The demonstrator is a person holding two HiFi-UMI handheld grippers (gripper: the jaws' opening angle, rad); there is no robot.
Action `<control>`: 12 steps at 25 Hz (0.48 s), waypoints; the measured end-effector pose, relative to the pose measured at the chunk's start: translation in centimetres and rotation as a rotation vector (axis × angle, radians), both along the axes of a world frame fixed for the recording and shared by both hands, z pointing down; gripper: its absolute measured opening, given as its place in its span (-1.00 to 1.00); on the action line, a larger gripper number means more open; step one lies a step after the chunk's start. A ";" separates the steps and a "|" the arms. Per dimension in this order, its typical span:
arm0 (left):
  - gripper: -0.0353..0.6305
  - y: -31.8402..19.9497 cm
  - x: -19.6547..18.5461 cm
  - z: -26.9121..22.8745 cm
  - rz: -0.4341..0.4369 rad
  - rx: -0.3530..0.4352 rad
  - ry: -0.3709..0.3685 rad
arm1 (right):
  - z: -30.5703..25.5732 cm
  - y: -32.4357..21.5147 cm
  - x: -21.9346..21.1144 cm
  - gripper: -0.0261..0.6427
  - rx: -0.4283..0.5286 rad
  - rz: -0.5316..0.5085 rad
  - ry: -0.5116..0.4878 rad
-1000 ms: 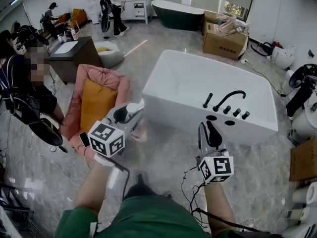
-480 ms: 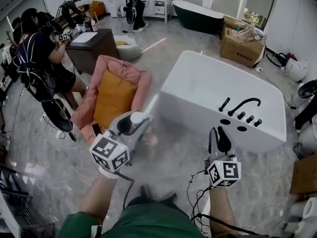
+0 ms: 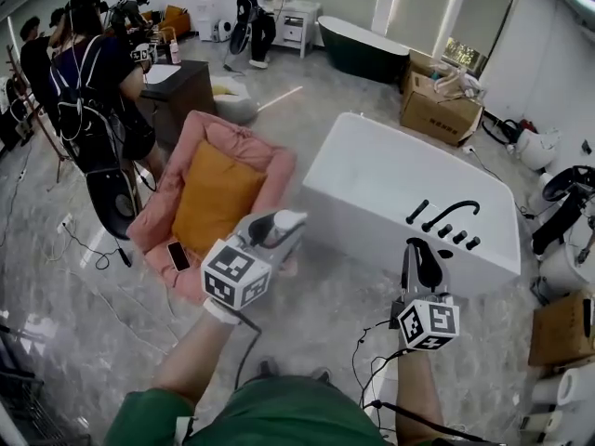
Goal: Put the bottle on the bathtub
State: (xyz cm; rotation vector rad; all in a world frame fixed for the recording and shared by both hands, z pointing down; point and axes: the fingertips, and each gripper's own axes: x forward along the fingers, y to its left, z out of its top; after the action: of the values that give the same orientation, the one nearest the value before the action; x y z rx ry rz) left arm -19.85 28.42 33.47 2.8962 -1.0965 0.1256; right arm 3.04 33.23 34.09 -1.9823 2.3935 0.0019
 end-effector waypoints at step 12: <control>-0.40 -4.5 -3.3 0.6 0.075 0.014 -0.024 | 0.3 -2.2 -5.8 -0.66 -0.046 0.031 0.019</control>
State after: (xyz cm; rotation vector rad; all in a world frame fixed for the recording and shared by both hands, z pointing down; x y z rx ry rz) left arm -23.17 23.90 34.09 2.9562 -0.9970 0.1565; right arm -2.80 30.99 34.41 -2.0479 2.3956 -0.0349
